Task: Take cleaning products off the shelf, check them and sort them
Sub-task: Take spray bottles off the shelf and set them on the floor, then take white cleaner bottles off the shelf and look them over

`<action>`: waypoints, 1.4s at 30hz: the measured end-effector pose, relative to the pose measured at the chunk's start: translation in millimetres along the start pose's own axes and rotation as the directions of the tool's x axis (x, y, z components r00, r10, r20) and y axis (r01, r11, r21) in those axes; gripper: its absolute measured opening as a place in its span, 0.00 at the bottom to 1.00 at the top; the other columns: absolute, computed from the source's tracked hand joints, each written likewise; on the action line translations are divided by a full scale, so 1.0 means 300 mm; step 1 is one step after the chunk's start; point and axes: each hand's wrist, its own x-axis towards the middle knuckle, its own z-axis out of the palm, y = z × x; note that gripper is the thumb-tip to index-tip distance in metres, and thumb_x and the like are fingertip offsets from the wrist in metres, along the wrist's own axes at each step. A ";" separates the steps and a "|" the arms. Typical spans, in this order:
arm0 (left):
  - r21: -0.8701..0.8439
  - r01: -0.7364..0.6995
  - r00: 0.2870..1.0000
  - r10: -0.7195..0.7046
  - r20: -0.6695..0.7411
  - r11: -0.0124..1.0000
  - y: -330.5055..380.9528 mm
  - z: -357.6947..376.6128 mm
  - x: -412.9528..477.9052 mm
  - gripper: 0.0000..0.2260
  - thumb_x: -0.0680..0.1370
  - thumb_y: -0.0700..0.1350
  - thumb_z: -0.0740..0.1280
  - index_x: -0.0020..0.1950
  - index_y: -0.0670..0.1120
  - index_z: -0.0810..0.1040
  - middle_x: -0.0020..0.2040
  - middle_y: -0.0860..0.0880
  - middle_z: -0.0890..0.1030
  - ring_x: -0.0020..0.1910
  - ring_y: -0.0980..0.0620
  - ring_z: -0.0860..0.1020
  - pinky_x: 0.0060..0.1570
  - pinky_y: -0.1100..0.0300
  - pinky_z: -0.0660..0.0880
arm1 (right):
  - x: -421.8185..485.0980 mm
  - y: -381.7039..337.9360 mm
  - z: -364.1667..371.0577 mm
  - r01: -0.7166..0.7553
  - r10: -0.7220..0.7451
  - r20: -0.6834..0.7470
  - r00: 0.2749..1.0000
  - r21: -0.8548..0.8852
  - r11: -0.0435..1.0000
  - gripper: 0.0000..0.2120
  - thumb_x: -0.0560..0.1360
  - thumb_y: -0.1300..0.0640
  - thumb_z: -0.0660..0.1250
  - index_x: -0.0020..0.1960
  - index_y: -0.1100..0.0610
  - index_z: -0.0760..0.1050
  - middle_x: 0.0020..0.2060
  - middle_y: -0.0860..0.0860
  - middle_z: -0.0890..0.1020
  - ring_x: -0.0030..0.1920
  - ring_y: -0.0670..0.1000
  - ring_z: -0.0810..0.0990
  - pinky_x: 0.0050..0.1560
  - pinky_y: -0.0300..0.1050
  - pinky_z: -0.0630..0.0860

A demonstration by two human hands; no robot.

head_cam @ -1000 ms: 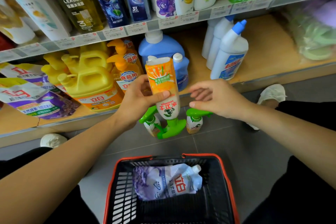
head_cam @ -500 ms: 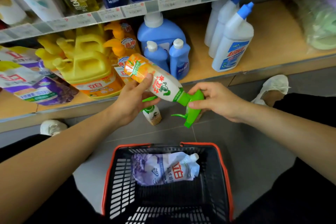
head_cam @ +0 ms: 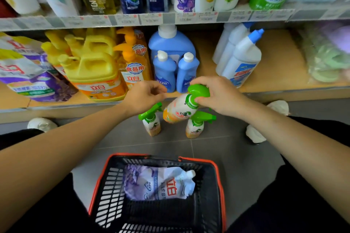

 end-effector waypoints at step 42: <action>0.552 -0.087 0.956 0.225 -0.188 0.830 -0.026 0.041 0.216 0.30 0.68 0.48 0.76 0.70 0.48 0.77 0.78 0.44 0.66 0.68 0.37 0.74 0.64 0.43 0.69 | 0.263 0.352 -0.253 -0.129 0.664 -0.424 0.615 0.777 0.616 0.12 0.67 0.59 0.81 0.43 0.50 0.78 0.43 0.47 0.83 0.48 0.50 0.82 0.50 0.45 0.81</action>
